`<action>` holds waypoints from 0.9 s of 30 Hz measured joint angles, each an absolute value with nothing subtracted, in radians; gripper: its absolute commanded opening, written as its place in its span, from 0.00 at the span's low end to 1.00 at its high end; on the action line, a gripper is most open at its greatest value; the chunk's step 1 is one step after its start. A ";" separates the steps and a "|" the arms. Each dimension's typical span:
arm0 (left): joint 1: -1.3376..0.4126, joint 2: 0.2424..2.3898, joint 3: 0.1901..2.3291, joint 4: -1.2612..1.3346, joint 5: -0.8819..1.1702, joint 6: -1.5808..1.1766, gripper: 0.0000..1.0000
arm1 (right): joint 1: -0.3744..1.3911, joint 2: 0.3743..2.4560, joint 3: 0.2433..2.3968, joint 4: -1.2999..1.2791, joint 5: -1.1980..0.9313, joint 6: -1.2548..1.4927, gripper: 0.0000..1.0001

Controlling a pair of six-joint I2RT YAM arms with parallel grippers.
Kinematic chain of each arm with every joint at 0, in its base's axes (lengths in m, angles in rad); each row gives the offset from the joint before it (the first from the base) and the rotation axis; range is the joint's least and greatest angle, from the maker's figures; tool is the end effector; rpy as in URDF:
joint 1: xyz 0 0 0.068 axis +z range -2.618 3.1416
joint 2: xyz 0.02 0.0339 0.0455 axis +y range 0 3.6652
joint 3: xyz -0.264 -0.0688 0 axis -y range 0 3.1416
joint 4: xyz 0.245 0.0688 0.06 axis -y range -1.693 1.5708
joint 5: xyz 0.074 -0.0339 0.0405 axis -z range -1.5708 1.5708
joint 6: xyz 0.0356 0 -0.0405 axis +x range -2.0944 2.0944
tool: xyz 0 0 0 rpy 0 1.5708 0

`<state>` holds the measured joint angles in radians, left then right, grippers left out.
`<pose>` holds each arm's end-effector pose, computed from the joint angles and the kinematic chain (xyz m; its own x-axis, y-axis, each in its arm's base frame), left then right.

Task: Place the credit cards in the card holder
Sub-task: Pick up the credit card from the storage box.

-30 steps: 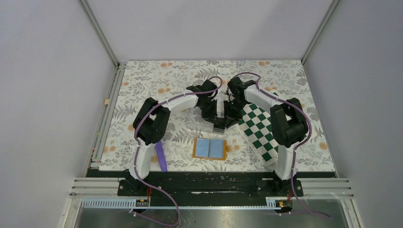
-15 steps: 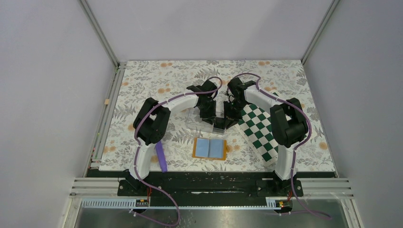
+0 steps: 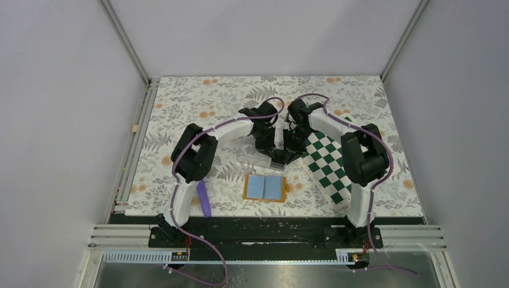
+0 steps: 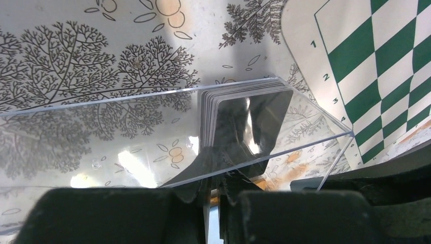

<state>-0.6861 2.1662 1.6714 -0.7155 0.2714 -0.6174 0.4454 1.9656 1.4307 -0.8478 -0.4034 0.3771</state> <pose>0.3424 -0.2927 0.1672 -0.9860 0.0865 -0.1424 0.1382 0.9021 -0.4087 0.3395 0.1776 0.1791 -0.9945 -0.0995 -0.0319 -0.1035 0.8981 0.4274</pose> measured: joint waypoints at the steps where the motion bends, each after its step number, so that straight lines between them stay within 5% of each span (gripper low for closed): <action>1: -0.686 2.167 1.671 -0.714 0.276 -0.618 0.05 | 0.446 1.966 1.429 -0.850 -0.403 0.377 0.25; 27: -0.736 2.157 1.689 -0.761 0.192 -0.598 0.07 | 0.446 1.966 1.415 -0.858 -0.405 0.371 0.25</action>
<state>-0.7357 2.1571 1.6886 -0.7612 0.1921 -0.5976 0.4458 1.9656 1.4151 -0.8581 -0.4046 0.3714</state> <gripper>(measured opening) 0.052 0.252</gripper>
